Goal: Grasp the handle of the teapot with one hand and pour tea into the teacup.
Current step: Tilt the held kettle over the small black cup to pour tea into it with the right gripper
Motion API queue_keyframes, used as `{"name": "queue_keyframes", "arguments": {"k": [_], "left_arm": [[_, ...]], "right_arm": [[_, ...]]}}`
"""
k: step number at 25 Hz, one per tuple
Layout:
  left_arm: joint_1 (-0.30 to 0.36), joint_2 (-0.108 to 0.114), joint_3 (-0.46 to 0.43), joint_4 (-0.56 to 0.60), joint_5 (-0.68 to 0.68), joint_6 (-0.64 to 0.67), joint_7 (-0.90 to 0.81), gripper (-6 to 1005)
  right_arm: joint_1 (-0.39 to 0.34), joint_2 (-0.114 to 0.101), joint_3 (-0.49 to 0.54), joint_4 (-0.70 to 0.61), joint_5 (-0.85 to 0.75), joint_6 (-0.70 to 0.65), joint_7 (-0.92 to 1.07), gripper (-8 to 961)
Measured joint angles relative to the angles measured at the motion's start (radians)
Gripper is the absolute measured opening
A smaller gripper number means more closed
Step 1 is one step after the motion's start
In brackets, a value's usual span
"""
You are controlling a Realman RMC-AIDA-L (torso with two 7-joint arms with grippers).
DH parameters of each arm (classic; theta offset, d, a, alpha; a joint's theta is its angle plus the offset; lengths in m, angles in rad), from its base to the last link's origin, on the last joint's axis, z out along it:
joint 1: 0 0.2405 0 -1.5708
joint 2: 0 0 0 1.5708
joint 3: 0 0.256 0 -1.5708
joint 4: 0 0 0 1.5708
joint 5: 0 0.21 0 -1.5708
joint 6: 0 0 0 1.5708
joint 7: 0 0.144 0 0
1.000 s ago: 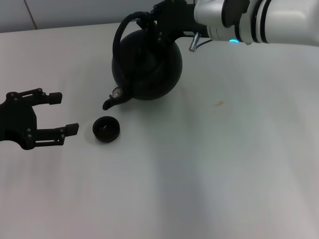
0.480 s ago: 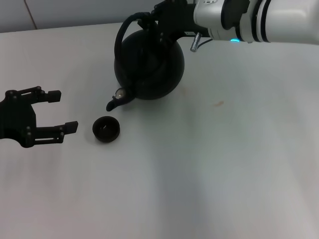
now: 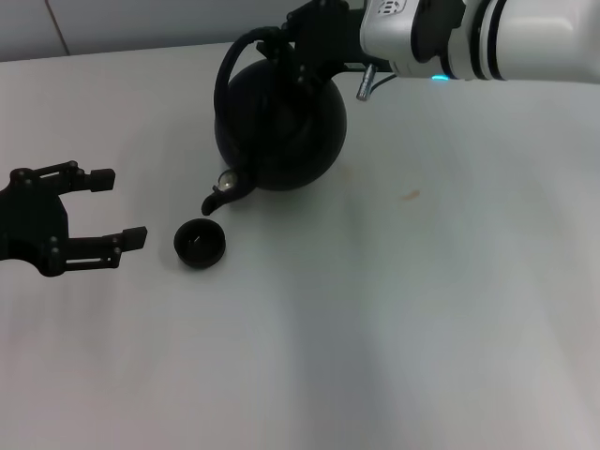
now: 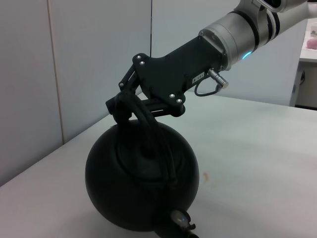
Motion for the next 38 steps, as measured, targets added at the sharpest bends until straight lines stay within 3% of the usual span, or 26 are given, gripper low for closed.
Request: {"name": "queue_keyframes", "arguments": {"k": [38], "left_arm": [[0.0,0.003,-0.002,-0.001,0.0,-0.011,0.006,849]], "right_arm": [[0.003,-0.001,-0.054,-0.051,-0.038,0.028,0.0,73]]}}
